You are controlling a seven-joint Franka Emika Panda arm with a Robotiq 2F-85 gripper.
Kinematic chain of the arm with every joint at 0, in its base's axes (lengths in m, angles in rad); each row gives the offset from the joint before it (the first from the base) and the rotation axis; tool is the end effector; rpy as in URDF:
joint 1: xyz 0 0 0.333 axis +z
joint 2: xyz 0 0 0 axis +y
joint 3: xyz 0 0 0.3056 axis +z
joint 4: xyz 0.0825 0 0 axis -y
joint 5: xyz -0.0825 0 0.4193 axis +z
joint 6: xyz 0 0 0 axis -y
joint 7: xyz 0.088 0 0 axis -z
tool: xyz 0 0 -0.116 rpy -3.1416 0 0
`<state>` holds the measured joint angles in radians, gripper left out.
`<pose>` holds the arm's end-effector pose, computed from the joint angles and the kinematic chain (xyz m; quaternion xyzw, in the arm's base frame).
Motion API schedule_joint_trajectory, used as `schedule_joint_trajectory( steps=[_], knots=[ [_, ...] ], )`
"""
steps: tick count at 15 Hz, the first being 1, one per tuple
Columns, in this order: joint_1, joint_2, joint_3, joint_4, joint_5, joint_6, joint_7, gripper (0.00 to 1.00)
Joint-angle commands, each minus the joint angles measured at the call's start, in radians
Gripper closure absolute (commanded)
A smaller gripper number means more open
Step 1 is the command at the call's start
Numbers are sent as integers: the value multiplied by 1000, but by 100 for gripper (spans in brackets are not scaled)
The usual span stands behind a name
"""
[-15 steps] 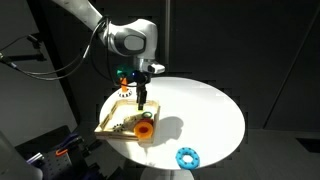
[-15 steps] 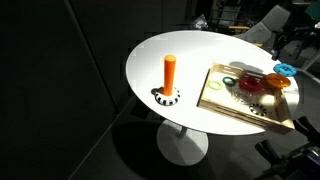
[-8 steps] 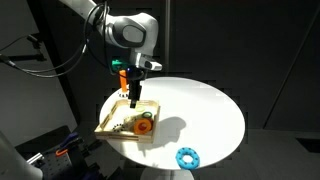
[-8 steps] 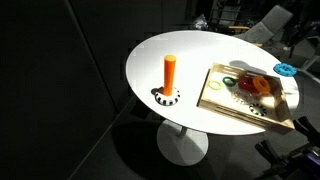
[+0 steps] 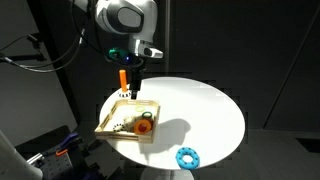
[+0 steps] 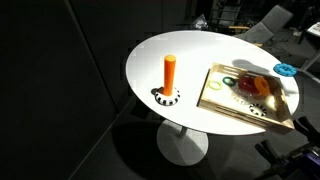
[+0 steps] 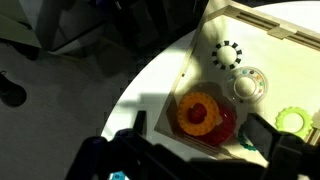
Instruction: Put the orange ring on the tray
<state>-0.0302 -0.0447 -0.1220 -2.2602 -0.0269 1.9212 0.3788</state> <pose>0.4979 -0.0784 0.3192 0.9563 -0.2529 -0.1448 0.0257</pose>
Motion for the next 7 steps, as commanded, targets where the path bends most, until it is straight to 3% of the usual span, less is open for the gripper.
schedule_joint_trajectory(
  steps=[1,5,7],
  knots=[
    [-31,-73,11,-8,5,17,-33,0],
    [-55,-140,8,-27,-3,77,-41,0],
    [-57,-107,18,-4,3,58,-21,0]
  ],
)
